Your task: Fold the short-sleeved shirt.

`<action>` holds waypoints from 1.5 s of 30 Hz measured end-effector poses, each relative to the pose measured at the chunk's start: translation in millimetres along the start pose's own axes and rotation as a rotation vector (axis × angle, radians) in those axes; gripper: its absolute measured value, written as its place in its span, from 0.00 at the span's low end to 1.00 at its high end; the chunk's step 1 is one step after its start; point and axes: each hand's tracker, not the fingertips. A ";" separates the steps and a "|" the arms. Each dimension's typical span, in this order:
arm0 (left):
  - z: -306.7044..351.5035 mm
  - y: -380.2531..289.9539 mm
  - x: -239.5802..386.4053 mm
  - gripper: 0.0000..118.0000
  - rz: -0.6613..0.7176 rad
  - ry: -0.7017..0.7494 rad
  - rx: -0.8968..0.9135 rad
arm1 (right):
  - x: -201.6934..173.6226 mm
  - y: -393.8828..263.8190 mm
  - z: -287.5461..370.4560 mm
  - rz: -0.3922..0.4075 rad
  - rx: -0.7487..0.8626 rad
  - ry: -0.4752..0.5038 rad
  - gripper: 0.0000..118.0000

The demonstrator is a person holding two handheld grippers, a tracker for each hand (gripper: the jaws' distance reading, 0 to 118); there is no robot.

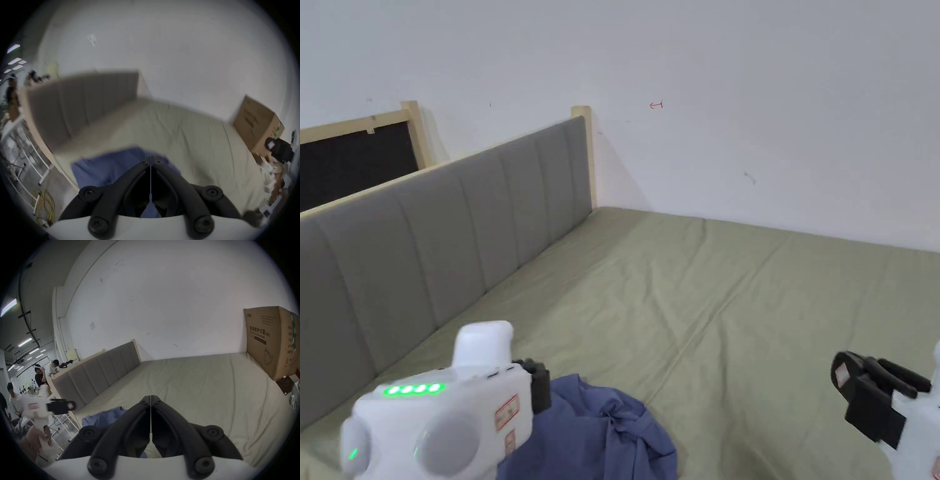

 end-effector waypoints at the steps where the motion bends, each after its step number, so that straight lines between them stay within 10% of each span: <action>1: -27.6 3.7 -6.1 0.01 0.040 -0.063 -0.144 | 7.0 -3.2 1.3 -0.003 -0.018 -0.010 0.00; 4: -100.5 -4.2 -23.4 0.02 0.200 -0.157 -0.330 | 25.7 -13.7 6.1 -0.006 -0.062 -0.047 0.00; 8: -153.2 -12.1 -20.4 0.83 0.130 -0.059 -0.403 | 49.0 -26.9 5.7 -0.050 -0.121 -0.102 0.00; 21: -262.6 -83.4 -2.6 1.00 -0.077 0.133 -0.487 | 78.9 -47.1 4.4 -0.077 -0.250 -0.164 0.00; 24: -237.2 -70.0 -2.3 0.79 -0.075 0.099 -0.446 | 80.1 -48.4 3.2 -0.095 -0.260 -0.162 0.00; 25: -226.6 -68.7 -4.6 0.55 -0.089 0.101 -0.393 | 79.6 -47.9 3.1 -0.099 -0.264 -0.159 0.00; 26: -211.6 -63.4 -2.3 0.01 -0.088 0.101 -0.326 | 78.6 -46.5 3.8 -0.100 -0.266 -0.155 0.00; 37: -41.0 18.3 -41.3 0.00 -0.136 0.109 0.134 | 72.8 -20.0 44.7 -0.098 -0.170 -0.115 0.00; 45: 100.0 117.0 76.4 0.00 -0.333 -0.073 0.499 | 82.0 2.5 90.2 -0.109 -0.026 -0.134 0.00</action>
